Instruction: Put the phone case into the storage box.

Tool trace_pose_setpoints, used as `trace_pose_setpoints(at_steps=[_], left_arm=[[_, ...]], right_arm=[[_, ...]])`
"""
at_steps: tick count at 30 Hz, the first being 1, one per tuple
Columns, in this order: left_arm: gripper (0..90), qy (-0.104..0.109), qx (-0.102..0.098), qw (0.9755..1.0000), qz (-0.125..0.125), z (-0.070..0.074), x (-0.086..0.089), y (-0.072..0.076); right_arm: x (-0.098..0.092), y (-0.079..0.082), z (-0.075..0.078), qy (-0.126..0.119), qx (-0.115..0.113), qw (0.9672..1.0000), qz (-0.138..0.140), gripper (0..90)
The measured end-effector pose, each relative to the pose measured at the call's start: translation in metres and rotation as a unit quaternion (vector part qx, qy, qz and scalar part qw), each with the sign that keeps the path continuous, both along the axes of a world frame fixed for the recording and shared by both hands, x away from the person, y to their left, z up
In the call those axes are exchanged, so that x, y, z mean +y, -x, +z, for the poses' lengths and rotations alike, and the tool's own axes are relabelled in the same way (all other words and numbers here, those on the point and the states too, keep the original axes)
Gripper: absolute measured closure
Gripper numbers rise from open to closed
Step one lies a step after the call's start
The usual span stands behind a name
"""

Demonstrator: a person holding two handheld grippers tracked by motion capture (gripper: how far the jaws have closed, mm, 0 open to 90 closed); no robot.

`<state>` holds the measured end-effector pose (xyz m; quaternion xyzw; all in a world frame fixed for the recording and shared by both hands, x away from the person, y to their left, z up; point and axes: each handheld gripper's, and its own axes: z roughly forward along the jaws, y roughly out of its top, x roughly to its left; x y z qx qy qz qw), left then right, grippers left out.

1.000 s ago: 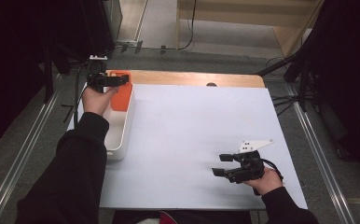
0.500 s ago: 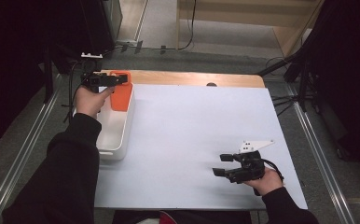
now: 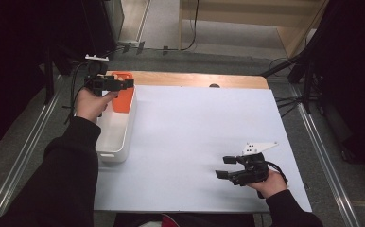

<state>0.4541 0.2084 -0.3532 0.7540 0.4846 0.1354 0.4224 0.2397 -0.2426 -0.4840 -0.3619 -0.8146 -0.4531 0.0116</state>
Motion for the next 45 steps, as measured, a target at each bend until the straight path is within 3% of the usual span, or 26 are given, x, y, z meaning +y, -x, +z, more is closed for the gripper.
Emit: trace_pose_setpoints(at_steps=[6, 12, 18, 21, 45], left_arm=[[12.8, 0.014, 0.005, 0.9992, -0.038, 0.003, -0.005, 0.007], [12.8, 0.007, 0.000, 0.9977, -0.067, 0.005, -0.009, 0.017], [13.2, 0.022, -0.009, 0.9943, -0.104, 0.005, -0.011, 0.027], [13.3, 0.028, -0.011, 0.9932, -0.112, 0.005, -0.012, 0.032], [13.3, 0.014, -0.019, 0.9852, -0.170, -0.008, -0.026, 0.071]], right_arm=[[0.000, 0.000, 0.000, 0.000, -0.001, 1.0000, 0.001, 27.9], [0.000, -0.001, 0.000, 0.000, 0.000, 1.0000, 0.001, 28.0], [0.001, -0.001, 0.001, -0.001, -0.002, 1.0000, 0.003, 28.0], [0.001, -0.001, 0.001, -0.001, -0.002, 1.0000, 0.004, 28.0], [0.001, 0.000, 0.002, -0.001, -0.002, 1.0000, 0.003, 28.0]])
